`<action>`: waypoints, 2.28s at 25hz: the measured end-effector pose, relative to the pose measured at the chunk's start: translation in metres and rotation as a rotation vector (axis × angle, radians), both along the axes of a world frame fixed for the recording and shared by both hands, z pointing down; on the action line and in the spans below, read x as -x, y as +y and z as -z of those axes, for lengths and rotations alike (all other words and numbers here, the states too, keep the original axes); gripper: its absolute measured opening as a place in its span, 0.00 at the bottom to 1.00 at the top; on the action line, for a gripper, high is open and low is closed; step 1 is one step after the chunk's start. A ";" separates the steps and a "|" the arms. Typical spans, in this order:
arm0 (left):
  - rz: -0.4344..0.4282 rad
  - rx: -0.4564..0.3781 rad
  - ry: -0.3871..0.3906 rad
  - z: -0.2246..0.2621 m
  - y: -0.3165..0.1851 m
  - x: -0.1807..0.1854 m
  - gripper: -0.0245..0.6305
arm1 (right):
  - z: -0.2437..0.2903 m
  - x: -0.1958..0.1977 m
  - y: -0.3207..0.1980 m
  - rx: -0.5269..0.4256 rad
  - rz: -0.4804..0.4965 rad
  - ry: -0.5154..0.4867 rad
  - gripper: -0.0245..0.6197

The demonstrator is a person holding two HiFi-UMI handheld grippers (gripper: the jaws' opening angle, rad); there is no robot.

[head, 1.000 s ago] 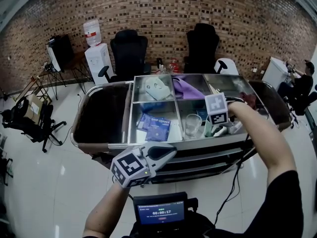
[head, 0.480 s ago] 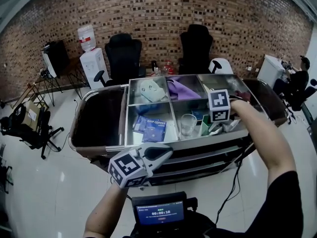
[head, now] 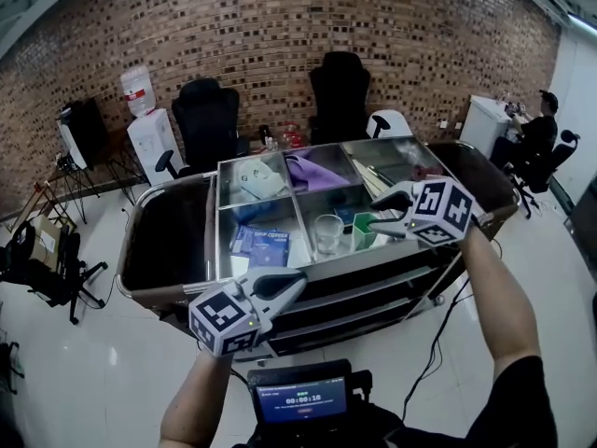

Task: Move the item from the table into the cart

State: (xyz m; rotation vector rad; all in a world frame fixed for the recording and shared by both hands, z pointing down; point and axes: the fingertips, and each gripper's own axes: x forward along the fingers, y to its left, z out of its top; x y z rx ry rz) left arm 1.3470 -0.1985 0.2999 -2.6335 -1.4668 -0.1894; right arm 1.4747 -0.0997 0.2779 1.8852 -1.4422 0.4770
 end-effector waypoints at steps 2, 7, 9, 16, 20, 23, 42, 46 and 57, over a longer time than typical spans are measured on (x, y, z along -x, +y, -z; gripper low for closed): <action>-0.006 0.011 -0.005 -0.003 0.006 0.000 0.04 | 0.015 0.024 0.003 -0.188 -0.038 0.037 0.25; 0.011 0.056 -0.016 -0.007 0.018 0.009 0.04 | 0.026 0.080 0.017 -0.482 -0.115 0.088 0.25; 0.013 0.073 -0.020 -0.006 0.022 0.015 0.04 | 0.022 0.095 0.027 -0.562 -0.171 0.089 0.25; 0.082 0.110 -0.007 -0.007 0.012 0.030 0.04 | -0.002 0.127 0.045 -0.751 -0.301 0.089 0.25; 0.122 0.150 -0.021 -0.017 0.006 0.030 0.04 | -0.010 0.136 0.051 -0.876 -0.344 0.070 0.16; 0.098 0.139 -0.003 -0.017 0.012 0.039 0.04 | -0.019 0.142 0.055 -0.905 -0.368 0.092 0.11; 0.083 0.121 -0.041 -0.042 0.022 0.049 0.04 | -0.051 0.171 0.031 -0.850 -0.230 0.034 0.04; 0.083 0.123 -0.049 -0.043 0.022 0.046 0.04 | -0.050 0.166 0.032 -0.859 -0.239 0.039 0.04; 0.093 0.134 -0.065 -0.047 0.020 0.043 0.04 | -0.057 0.160 0.027 -0.827 -0.226 0.035 0.04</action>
